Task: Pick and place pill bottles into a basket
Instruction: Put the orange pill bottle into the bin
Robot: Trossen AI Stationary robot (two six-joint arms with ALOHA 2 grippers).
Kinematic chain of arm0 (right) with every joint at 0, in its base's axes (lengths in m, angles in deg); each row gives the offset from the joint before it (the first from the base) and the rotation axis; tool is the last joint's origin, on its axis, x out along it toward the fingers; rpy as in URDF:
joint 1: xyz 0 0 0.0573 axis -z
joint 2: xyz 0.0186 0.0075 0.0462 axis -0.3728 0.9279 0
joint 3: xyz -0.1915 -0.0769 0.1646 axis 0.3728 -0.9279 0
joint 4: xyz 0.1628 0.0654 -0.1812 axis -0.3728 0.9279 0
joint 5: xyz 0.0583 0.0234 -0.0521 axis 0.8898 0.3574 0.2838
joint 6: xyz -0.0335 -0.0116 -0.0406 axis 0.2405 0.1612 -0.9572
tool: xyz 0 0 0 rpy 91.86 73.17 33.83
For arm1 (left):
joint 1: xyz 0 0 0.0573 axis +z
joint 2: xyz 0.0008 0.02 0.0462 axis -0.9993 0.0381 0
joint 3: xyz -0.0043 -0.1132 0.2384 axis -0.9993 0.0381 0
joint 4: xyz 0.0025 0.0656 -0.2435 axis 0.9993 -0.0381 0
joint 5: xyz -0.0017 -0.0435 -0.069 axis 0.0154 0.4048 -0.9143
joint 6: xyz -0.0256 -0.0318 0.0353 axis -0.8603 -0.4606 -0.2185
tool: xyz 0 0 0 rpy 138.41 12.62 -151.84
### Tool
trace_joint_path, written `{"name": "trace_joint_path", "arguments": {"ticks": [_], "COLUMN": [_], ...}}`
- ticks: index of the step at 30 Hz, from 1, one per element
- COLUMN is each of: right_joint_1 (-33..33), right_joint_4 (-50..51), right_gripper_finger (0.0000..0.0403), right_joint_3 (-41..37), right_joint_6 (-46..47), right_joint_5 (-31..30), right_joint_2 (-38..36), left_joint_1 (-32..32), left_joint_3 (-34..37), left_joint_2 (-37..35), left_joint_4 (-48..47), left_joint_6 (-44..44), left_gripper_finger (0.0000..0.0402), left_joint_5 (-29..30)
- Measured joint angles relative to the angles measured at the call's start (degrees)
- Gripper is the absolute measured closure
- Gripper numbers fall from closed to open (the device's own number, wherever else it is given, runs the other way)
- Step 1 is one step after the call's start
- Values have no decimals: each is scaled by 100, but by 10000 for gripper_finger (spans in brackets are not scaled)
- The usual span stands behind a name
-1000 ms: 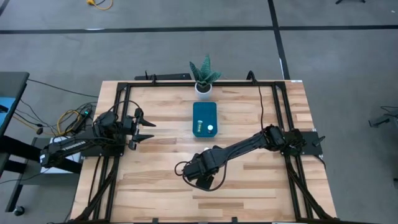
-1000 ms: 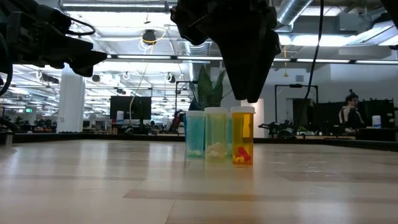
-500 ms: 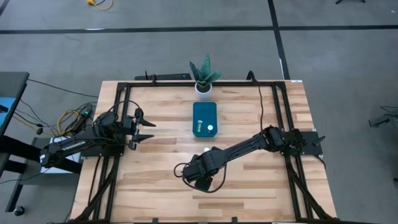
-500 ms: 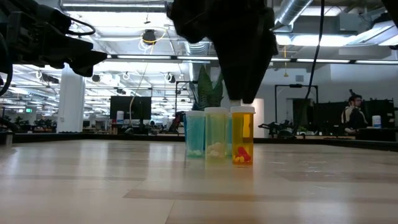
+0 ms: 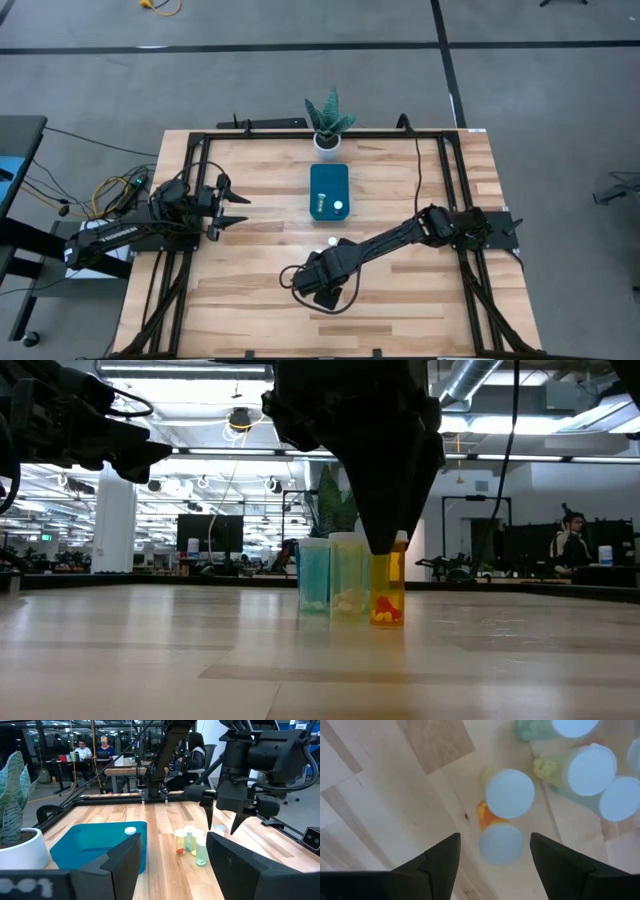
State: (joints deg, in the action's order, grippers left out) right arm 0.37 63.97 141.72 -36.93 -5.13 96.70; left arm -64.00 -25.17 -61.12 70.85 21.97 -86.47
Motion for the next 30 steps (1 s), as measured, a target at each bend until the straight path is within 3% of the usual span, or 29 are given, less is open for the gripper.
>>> {"name": "trace_joint_path", "arguments": {"ticks": [11,23,30], "right_joint_1": [24,24,-4], "right_joint_4": [-34,-71,-142], "right_gripper_finger": [175,269,303], "right_joint_3": [0,7,7], "right_joint_6": [151,154,191], "right_joint_5": [8,52,685], "right_joint_2": [206,193,193], "left_joint_1": [0,0,0], "left_joint_3": [0,0,0], "left_joint_2": [0,0,0], "left_joint_4": [0,0,0], "left_joint_6": [0,0,0], "left_gripper_finger": [189,189,189], "left_joint_5": [0,-1,0]}}
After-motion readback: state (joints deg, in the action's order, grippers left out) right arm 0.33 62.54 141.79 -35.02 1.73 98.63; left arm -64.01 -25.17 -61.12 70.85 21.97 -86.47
